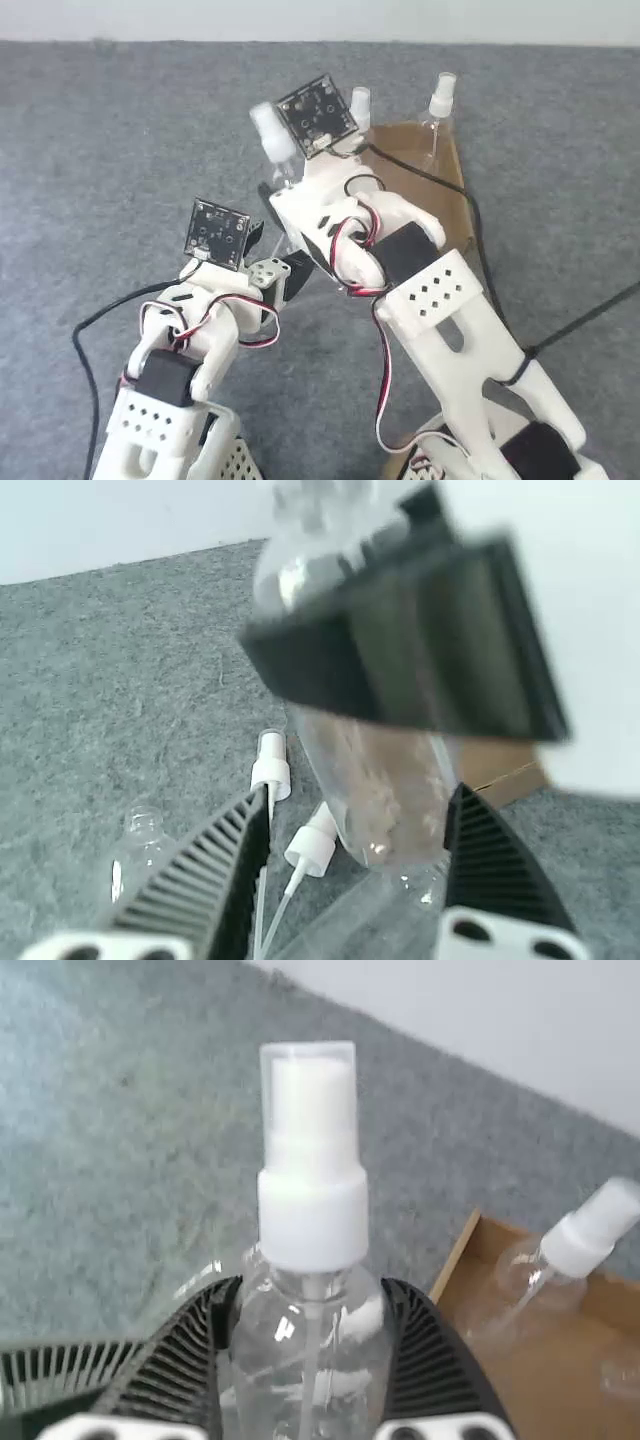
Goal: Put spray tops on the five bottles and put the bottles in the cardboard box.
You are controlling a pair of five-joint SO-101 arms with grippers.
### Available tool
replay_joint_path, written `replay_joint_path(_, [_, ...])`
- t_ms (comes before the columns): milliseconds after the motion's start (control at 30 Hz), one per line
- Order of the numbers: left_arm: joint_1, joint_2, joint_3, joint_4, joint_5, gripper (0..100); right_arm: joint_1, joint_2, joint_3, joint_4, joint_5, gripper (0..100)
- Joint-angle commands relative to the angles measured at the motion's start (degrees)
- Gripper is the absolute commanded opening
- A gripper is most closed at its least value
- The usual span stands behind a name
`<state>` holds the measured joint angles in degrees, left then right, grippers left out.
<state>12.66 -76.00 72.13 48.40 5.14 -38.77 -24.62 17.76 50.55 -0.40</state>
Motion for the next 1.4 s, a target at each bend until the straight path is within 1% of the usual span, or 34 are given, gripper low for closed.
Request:
replay_joint_path(0, [-0.2,-0.8,-0.1,-1.6,-0.4,26,-0.6,-7.8,-1.8,3.9,-0.4,0.6])
replay_joint_path(133, [-0.2,-0.9,-0.1,-1.6,-0.4,26,-0.3,-12.5,2.3,4.1,-0.4,0.6])
replay_joint_path(333, [0.0,-0.9,-0.1,-1.4,-0.4,26,0.7,-13.1,4.3,4.1,-0.3,0.6])
replay_joint_path(400, [-0.1,-0.9,0.0,-1.4,-0.4,26,3.2,-13.5,4.0,4.1,0.5,0.6])
replay_joint_path(500, [0.3,-0.9,0.7,-1.7,-0.4,26,9.9,-13.1,1.6,6.1,4.7,0.6])
replay_joint_path(667, [-0.1,-0.9,0.8,-1.7,-0.5,26,20.5,-12.2,-3.1,9.9,9.5,0.6])
replay_joint_path(800, [-0.1,-0.9,0.8,-1.7,-0.5,26,25.7,-9.5,-3.8,9.6,11.8,0.6])
replay_joint_path(867, [-0.2,-0.9,0.8,-1.7,-0.5,24,26.4,-7.7,-3.6,8.6,11.8,0.6])
replay_joint_path(933, [-1.6,-0.9,0.8,-1.8,-0.5,19,26.4,-5.6,-3.5,6.8,11.8,0.6])
replay_joint_path(1067, [-9.9,-0.9,1.9,-7.2,0.1,1,25.0,0.1,-3.5,1.5,11.7,0.6])
replay_joint_path(1200, [-17.1,-0.5,2.4,-10.7,2.1,1,23.1,6.4,-3.5,-4.0,10.7,0.6])
replay_joint_path(1267, [-18.5,-0.5,2.3,-10.8,2.9,1,22.6,9.5,-3.5,-6.8,7.4,0.6])
replay_joint_path(1367, [-18.5,-0.5,2.3,-10.9,2.8,1,22.6,13.6,-3.5,-10.2,3.4,0.6])
